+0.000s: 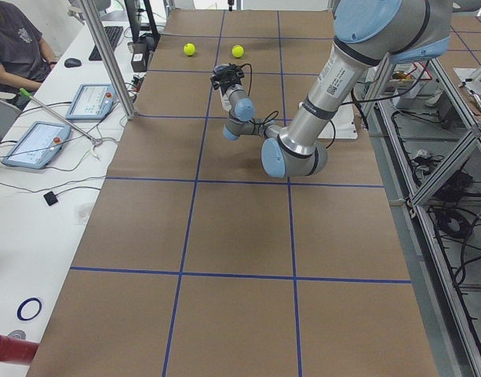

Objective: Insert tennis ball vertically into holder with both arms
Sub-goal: 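Lower the upright can onto the table center with the left gripper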

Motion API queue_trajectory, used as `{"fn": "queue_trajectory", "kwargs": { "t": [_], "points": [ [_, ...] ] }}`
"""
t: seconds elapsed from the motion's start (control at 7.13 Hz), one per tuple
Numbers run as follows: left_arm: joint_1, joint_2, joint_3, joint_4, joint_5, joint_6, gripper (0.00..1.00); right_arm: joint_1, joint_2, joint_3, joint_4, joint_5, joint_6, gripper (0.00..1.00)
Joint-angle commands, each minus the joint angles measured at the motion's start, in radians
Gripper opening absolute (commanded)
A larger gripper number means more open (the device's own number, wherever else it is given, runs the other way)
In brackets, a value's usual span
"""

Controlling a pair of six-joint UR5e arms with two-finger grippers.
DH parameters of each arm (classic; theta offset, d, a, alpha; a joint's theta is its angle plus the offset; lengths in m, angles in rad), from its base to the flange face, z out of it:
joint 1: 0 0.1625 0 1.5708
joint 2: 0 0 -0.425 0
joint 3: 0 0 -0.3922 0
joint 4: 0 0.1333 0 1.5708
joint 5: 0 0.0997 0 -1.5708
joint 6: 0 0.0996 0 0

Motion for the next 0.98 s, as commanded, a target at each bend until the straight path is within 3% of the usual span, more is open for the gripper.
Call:
{"fn": "queue_trajectory", "kwargs": {
  "t": [0.0, 0.84],
  "points": [
    [0.022, 0.001, 0.030, -0.042, 0.009, 0.002, 0.69, 0.000, -0.001, 0.002, 0.001, 0.004, 0.000, 1.00],
    [0.056, 0.032, 0.030, -0.048, 0.009, 0.002, 0.73, 0.000, -0.009, 0.016, 0.001, 0.018, 0.000, 1.00]
  ]
}}
